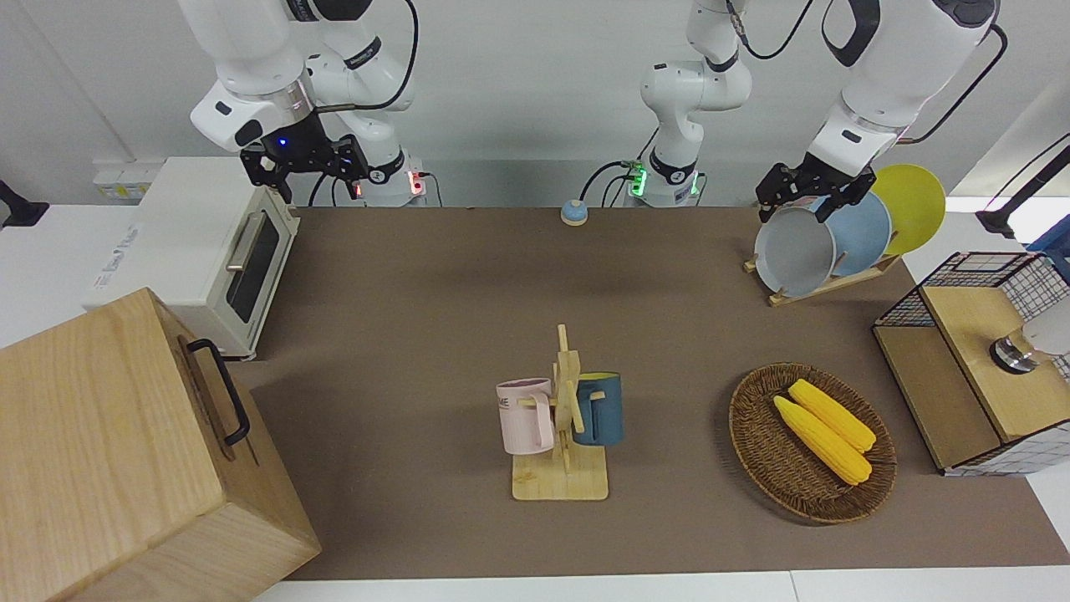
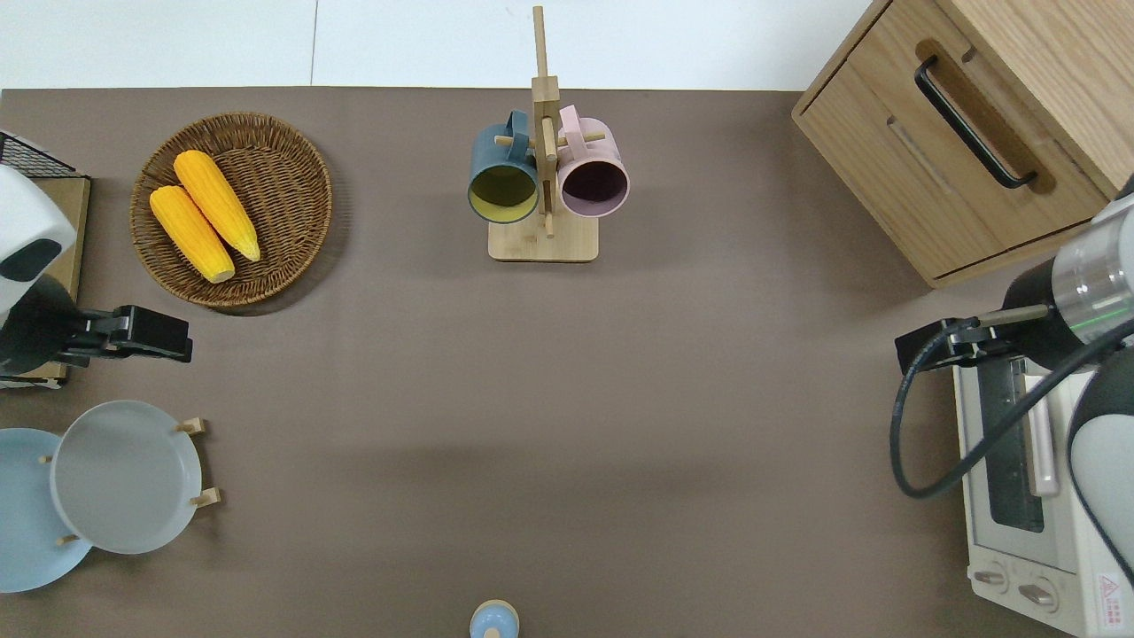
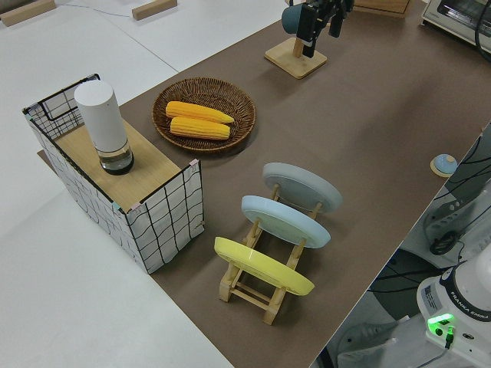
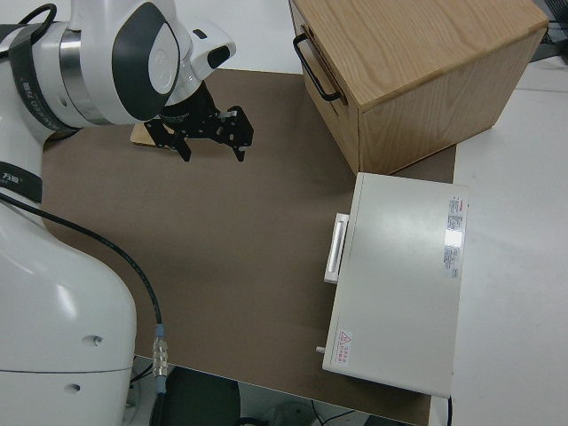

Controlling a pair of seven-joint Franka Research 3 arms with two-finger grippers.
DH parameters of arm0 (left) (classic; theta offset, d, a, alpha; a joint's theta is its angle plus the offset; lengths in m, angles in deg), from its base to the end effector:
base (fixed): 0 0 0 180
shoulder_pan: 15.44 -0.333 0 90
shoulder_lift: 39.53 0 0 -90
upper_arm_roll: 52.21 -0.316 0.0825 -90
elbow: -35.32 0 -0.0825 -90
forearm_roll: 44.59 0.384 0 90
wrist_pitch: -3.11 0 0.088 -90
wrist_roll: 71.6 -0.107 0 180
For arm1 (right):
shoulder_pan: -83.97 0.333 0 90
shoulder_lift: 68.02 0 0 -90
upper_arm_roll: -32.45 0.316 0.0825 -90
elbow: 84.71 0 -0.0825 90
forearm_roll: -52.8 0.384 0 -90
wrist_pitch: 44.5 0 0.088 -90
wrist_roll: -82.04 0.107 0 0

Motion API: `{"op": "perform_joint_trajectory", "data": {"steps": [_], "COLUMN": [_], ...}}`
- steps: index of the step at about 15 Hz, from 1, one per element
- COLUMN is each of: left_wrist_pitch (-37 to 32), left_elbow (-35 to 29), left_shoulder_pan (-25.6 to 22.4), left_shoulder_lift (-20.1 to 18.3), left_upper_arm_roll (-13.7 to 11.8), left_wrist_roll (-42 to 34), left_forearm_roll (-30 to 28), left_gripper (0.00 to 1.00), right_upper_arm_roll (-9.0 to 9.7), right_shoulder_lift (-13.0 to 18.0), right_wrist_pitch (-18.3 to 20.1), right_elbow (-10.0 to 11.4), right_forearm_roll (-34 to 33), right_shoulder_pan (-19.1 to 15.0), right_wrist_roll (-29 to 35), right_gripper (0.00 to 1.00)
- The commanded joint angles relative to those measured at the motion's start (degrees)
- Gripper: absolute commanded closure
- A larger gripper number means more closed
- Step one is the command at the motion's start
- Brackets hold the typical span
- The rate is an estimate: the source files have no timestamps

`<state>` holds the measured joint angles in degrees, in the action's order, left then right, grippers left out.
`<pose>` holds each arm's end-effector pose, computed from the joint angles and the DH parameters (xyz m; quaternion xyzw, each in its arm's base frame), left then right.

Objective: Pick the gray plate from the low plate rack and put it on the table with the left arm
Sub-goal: 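Move the left gripper down toward the gray plate in the low rack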

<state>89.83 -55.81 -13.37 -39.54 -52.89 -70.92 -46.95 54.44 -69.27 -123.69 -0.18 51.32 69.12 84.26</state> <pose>0.5472 -0.0179 0.6107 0.9990 -0.0066 -0.0387 0.0199 0.5374 0.0616 0.6421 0.9975 0.0413 -0.0558 0.0133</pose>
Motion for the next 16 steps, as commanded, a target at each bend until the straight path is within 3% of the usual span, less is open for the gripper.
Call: {"op": "perform_joint_trajectory", "data": {"steps": [1,9,16], "left_wrist_pitch": [-0.06,-2.43,4.93], "left_elbow": [0.69,-1.15,-15.81], "left_shoulder_pan": [0.57,0.57,0.13], "left_shoulder_lift": [0.88,0.10,-9.03], "left_upper_arm_roll": [-0.29,-0.20,-0.29], "left_wrist_roll": [0.56,0.74,0.47], "left_forearm_roll": [0.51,0.51,0.42], "left_gripper": [0.01,0.00,0.00], "right_upper_arm_roll": [1.21,1.21,1.21], "right_shoulder_lift": [0.12,0.12,0.12], "right_wrist_pitch": [0.62,0.62,0.62], "right_elbow": [-0.41,-0.41,-0.41], "right_forearm_roll": [-0.37,-0.37,-0.37], "right_shoulder_pan": [-1.32,-1.32,-1.32], "right_wrist_roll": [0.68,0.68,0.68], "right_gripper": [0.017,0.017,0.017]}}
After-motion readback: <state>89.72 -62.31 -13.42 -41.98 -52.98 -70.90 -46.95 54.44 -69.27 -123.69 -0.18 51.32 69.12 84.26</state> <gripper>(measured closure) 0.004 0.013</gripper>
